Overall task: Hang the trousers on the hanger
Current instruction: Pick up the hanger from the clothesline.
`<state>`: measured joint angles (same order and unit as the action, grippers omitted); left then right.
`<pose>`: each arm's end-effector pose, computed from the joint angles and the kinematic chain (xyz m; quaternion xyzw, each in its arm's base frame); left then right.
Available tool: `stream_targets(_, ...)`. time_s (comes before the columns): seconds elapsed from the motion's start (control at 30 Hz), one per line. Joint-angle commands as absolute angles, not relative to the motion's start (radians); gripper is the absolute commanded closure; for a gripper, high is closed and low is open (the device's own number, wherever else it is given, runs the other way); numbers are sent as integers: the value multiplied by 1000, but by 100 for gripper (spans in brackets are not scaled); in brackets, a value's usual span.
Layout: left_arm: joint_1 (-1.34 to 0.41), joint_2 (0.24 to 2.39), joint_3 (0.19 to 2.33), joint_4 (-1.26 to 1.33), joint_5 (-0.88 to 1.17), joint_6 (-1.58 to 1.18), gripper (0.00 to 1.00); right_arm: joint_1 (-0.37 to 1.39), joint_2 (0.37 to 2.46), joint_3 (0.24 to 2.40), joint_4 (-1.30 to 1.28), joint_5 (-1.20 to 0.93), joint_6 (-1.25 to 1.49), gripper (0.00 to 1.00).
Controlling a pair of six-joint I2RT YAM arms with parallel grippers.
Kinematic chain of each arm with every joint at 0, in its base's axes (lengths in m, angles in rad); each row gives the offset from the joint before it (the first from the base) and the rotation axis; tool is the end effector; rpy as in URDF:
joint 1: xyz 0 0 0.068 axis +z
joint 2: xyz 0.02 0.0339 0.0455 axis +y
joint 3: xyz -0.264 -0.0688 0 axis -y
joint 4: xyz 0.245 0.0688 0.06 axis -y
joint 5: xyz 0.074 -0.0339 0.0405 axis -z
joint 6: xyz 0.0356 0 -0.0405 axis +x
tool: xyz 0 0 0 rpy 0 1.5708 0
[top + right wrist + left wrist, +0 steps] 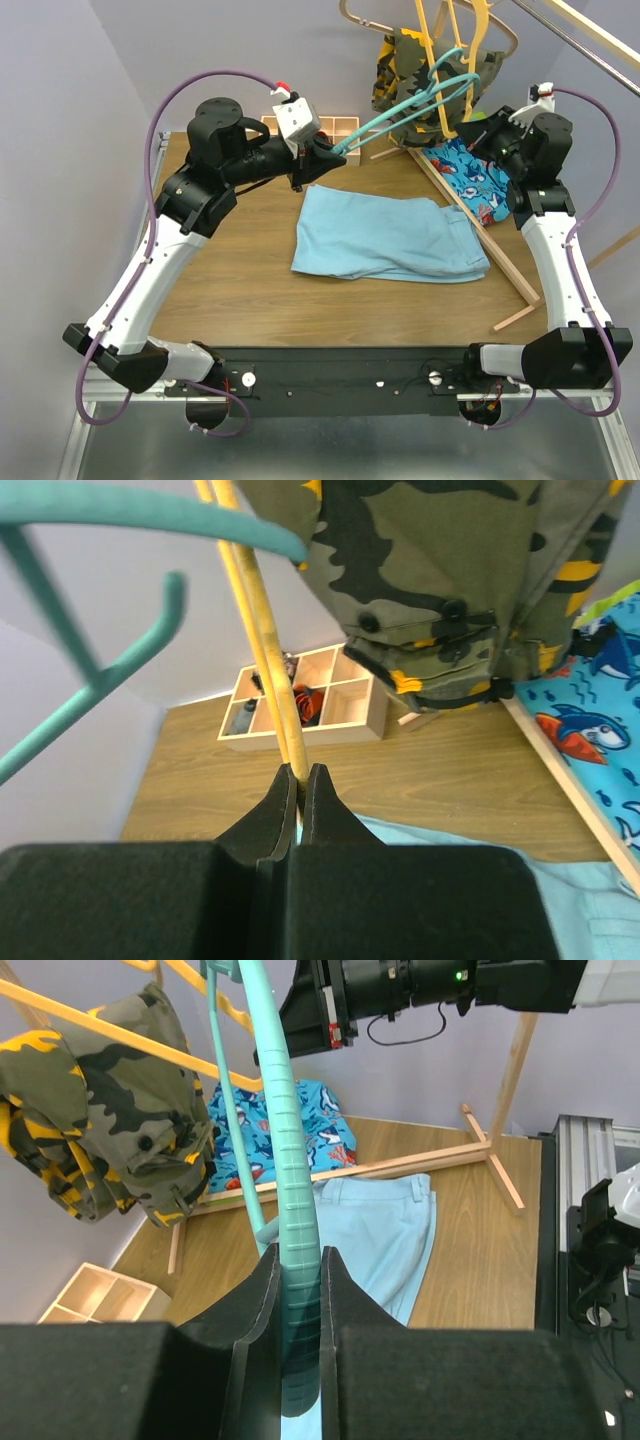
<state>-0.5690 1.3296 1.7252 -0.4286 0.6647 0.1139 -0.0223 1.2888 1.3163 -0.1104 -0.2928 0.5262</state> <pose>0.2088 -0.1596 0.5163 0.4413 0.5642 -0.3767 0.5875 0.2977 0.0036 0.4248 0.1020 0.7275 0.2710 0.6220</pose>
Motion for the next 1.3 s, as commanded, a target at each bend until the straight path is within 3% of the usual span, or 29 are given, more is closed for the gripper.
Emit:
stream_targets(0.0, -552, 1299, 1779, -443, 640, 144, 100, -38, 1308, 1322, -167, -176, 532, 99)
stream_targets(0.4, -552, 1296, 1750, -361, 675, 58, 100, -38, 1318, 1328, -187, -215, 525, 98)
stream_targets(0.47, -552, 1298, 1758, -364, 666, 45, 100, -38, 1312, 1331, -216, -209, 523, 90)
stream_targets(0.5, -552, 1298, 1766, -368, 664, 41, 100, -38, 1302, 1328, -228, -207, 520, 73)
stream_targets(0.57, -551, 1302, 1789, -394, 664, 37, 100, -38, 1287, 1316, -250, -204, 517, 58)
stream_targets(0.6, -548, 1302, 1795, -403, 670, 34, 100, -38, 1267, 1299, -253, -201, 514, 44)
stream_targets(0.67, -545, 1295, 1792, -410, 692, 15, 100, -38, 1250, 1281, -265, -195, 509, 27)
stream_targets(0.7, -543, 1289, 1786, -405, 699, 6, 100, -38, 1241, 1272, -270, -190, 506, 22)
stream_targets(0.9, -540, 1223, 1695, -413, 698, -35, 100, -38, 1186, 1209, -291, -184, 515, 6)
stream_targets(1.13, -537, 1163, 1597, -540, 661, -60, 100, -38, 1097, 1195, -406, -184, 506, 5)
stream_targets(1.27, -537, 1132, 1403, -488, 557, -118, 100, -38, 1036, 1164, -436, -264, 567, 5)
